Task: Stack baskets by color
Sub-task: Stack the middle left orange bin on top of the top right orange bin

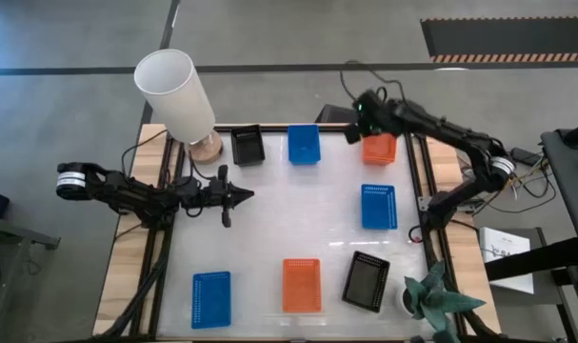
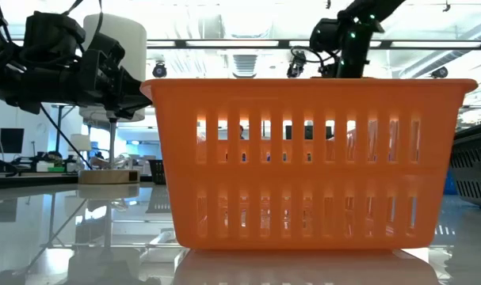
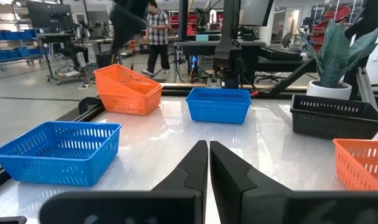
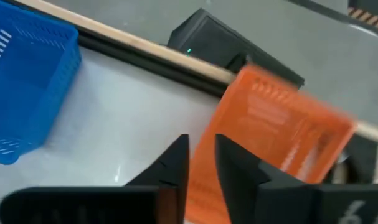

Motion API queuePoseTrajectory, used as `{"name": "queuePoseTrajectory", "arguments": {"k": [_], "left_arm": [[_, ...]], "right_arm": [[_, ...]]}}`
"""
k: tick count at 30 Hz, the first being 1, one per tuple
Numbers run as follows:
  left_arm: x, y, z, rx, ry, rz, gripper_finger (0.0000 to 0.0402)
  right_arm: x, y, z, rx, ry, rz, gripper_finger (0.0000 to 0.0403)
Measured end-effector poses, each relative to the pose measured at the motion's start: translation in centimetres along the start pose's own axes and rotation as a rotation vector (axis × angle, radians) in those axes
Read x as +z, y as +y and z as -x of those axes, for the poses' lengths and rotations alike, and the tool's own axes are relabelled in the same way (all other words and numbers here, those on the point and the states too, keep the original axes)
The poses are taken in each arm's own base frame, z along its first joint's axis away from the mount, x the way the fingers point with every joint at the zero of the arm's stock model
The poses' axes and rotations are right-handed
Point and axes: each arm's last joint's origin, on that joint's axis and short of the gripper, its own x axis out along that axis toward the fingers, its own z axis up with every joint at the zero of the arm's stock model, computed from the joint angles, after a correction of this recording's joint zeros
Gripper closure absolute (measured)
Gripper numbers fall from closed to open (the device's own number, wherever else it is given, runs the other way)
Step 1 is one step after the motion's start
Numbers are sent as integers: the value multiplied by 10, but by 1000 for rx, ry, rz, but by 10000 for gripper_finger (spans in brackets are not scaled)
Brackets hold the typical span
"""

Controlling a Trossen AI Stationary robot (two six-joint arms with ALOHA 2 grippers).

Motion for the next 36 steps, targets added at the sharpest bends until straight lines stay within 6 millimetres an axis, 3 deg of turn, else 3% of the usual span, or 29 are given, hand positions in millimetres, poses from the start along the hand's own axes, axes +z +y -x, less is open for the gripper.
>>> {"name": "queuePoseTrajectory", "arguments": {"k": [8, 13, 18, 29, 32, 36], "left_arm": [[0, 0, 0, 0, 0, -21, 402], [0, 0, 0, 0, 0, -21, 402], [0, 0, 0, 0, -2, -21, 402], [2, 0, -1, 0, -6, -21, 402], [2, 0, -1, 0, -6, -21, 402], [2, 0, -1, 0, -6, -21, 402]], "right_arm": [[-40, 9, -34, 22, -25, -180, 241], [-48, 9, -50, -51, -45, -235, 227], [-50, 12, -63, -94, -22, -222, 252], [-41, 17, -83, -123, 20, -185, 357], [-38, 18, -82, -124, 58, -172, 385], [-26, 19, -69, -125, 64, -168, 389]]}}
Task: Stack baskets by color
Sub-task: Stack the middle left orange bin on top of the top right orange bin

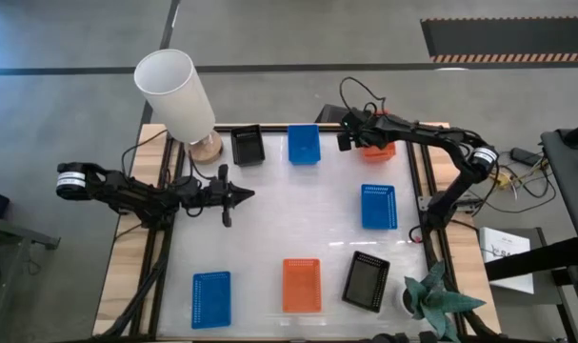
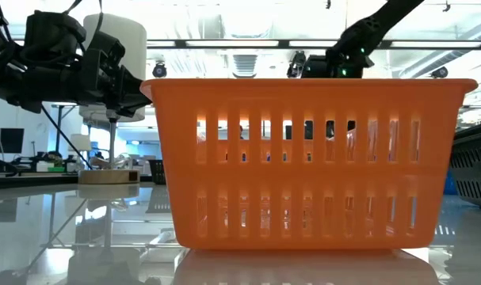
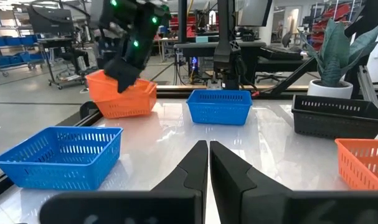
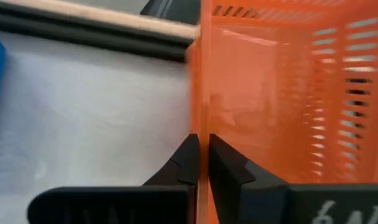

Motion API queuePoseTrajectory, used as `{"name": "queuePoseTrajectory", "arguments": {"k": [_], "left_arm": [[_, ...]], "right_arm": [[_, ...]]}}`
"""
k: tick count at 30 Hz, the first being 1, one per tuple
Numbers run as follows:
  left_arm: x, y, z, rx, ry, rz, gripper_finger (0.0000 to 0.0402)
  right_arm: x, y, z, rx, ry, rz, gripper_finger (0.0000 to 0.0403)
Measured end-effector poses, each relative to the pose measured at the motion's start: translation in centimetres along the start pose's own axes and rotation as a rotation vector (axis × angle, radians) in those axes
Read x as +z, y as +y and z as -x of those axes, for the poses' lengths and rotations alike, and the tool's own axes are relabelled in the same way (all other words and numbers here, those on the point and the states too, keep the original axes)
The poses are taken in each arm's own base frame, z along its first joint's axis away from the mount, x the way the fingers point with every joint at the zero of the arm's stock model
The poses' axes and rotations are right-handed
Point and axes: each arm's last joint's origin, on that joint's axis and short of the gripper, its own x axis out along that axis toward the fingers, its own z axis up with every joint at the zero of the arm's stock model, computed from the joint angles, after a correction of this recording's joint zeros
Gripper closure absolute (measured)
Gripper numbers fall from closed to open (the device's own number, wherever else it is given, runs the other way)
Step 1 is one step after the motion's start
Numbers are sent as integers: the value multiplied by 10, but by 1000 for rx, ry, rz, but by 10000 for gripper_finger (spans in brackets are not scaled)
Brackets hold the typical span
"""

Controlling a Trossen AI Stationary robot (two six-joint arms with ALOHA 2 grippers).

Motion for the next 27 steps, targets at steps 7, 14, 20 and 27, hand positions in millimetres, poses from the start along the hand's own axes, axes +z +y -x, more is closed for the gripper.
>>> {"name": "queuePoseTrajectory", "arguments": {"k": [7, 14, 20, 27], "left_arm": [[0, 0, 0, 0, 0, 0, 402], [0, 0, 0, 0, 0, 1, 402], [0, 0, 0, -1, 1, 4, 402], [0, 0, 0, -1, 1, 4, 402]], "right_arm": [[20, -1, 26, -20, 24, 17, 390], [25, -2, 24, -10, 147, 54, 390], [33, 2, 14, -50, 245, 103, 390], [36, 12, 1, -66, 354, 141, 390]]}}
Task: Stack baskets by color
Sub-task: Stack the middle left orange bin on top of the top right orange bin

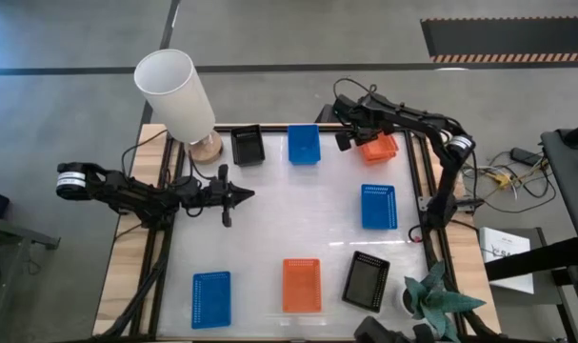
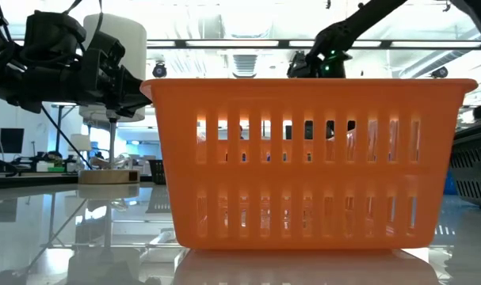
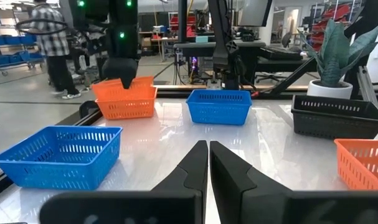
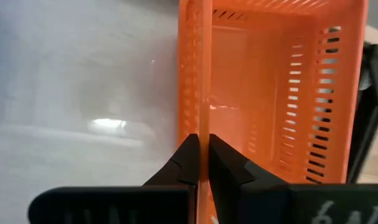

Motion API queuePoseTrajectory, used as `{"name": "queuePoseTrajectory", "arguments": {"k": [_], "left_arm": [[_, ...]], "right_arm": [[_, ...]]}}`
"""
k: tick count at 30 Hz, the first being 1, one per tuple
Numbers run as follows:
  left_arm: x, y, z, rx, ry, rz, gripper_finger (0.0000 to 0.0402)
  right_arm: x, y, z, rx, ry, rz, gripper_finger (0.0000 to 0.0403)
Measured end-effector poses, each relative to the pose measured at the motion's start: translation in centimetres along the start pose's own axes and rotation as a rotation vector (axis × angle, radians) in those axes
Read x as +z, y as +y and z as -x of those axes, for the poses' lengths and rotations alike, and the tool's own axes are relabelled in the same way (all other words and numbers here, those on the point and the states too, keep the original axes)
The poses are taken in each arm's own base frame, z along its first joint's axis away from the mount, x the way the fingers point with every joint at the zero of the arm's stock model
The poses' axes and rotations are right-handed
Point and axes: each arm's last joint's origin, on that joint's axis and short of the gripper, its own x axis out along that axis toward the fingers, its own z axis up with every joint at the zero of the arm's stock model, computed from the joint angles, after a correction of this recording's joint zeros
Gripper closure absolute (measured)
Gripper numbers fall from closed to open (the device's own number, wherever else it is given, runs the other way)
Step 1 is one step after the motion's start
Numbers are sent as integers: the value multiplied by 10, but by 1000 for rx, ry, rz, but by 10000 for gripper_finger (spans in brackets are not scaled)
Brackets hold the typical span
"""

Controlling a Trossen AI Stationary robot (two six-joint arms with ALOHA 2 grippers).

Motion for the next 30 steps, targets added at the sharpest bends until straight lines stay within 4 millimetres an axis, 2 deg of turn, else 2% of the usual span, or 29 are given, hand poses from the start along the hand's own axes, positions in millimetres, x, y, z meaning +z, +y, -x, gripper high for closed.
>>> {"name": "queuePoseTrajectory", "arguments": {"k": [9, 14, 18, 22, 26, 30], "left_arm": [[0, 0, 0, 0, 1, 0, 402], [0, 0, 0, 0, 1, 0, 402], [0, 0, 0, 1, 1, 0, 402], [0, 0, 0, 1, 1, 0, 402], [0, 0, 0, 1, 1, -1, 402], [0, 0, 0, 0, 1, -1, 402]], "right_arm": [[2, 6, -13, 19, 52, 27, 388], [2, 10, -23, -12, 72, 93, 357], [4, 9, -20, -11, 70, 128, 318], [8, 7, -5, -5, 62, 163, 296], [17, 8, 4, 28, 2, 179, 317], [27, 12, 5, 106, -76, 194, 377]]}}
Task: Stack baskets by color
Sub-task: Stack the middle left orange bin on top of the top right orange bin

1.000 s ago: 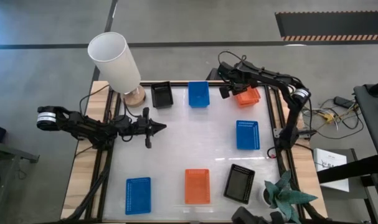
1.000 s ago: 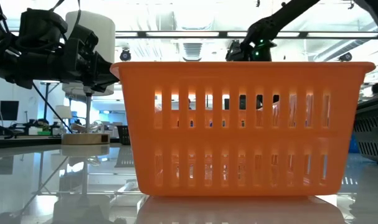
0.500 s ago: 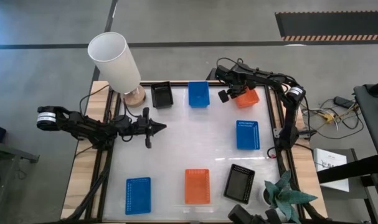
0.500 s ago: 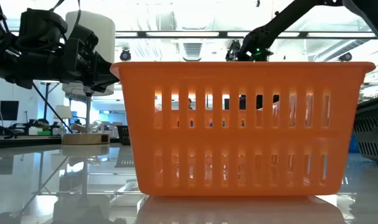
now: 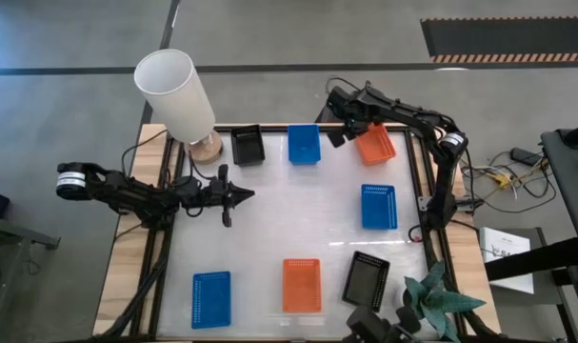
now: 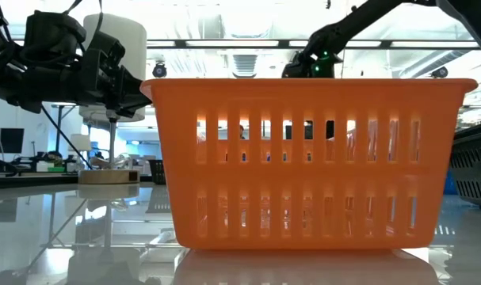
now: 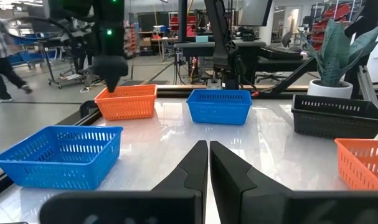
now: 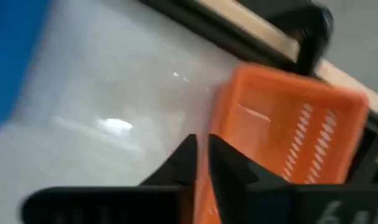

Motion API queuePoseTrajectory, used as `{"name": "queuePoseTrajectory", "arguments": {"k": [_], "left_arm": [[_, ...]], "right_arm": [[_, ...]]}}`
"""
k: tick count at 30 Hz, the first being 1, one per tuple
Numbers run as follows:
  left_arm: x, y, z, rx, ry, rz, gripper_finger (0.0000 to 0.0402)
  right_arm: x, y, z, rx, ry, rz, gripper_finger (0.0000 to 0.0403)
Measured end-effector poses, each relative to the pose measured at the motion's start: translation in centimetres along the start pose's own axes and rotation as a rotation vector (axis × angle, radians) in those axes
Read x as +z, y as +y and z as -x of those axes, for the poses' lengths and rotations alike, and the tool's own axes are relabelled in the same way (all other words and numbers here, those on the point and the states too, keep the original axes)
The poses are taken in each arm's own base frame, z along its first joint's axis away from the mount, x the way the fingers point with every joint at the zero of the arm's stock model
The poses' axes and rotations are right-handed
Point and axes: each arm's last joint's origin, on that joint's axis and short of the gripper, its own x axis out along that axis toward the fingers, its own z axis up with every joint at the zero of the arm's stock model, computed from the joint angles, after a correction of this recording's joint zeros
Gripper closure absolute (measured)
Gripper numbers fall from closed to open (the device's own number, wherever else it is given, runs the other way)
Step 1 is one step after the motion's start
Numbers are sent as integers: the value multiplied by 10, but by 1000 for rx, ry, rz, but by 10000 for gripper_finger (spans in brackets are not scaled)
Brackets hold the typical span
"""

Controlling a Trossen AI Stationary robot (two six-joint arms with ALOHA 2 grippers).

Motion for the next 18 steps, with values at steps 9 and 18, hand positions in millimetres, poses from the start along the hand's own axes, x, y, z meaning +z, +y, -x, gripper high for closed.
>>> {"name": "queuePoseTrajectory", "arguments": {"k": [9, 18], "left_arm": [[0, 0, 0, 0, 0, 0, 402], [0, 0, 0, 0, 1, -2, 402]], "right_arm": [[19, -11, -30, 16, -25, -84, 394], [24, -27, -36, 2, -15, -195, 394]]}}
